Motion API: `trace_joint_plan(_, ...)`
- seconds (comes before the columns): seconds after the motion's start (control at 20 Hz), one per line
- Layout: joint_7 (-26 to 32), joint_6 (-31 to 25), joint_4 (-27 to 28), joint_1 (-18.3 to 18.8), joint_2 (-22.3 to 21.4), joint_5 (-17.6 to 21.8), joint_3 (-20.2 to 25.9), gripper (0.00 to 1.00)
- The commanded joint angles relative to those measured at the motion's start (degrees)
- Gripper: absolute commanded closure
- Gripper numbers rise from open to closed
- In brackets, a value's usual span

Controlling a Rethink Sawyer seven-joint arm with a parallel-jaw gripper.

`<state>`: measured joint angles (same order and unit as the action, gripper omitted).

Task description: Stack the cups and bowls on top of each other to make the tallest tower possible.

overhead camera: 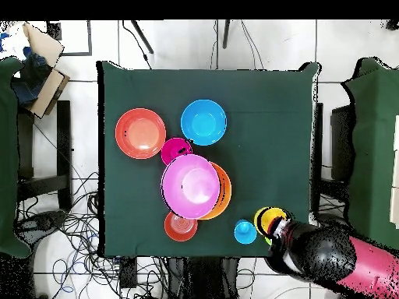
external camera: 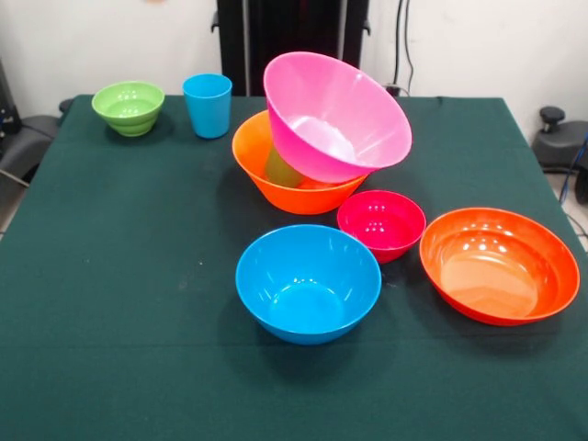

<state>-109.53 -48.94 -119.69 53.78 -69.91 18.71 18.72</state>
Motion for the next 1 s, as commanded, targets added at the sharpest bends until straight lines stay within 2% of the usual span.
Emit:
trace_joint_plan(0.05,35.5,14.2,-14.2,16.8,-4.1,-6.2,17.0,0.0)
trace_joint_plan(0.15,38.3,15.0,-17.5,20.3,-4.7,-5.8,17.1,0.0)
trace_joint_plan(0.2,40.9,17.1,-21.2,25.0,-6.0,-6.1,19.2,0.0)
trace_joint_plan(0.35,43.0,19.5,-25.8,33.3,-8.2,-5.2,24.4,0.0)
trace_joint_plan(0.45,44.5,22.4,-29.8,38.0,-11.3,-6.5,27.8,0.0)
trace_joint_plan(0.6,46.9,25.4,-34.9,43.6,-15.1,-11.1,32.9,0.0)
trace_joint_plan(0.8,48.2,26.6,-37.0,45.3,-17.6,-13.3,34.4,0.0)
trace_joint_plan(1.0,51.4,25.6,-37.8,43.8,-20.4,-16.8,32.5,0.0)
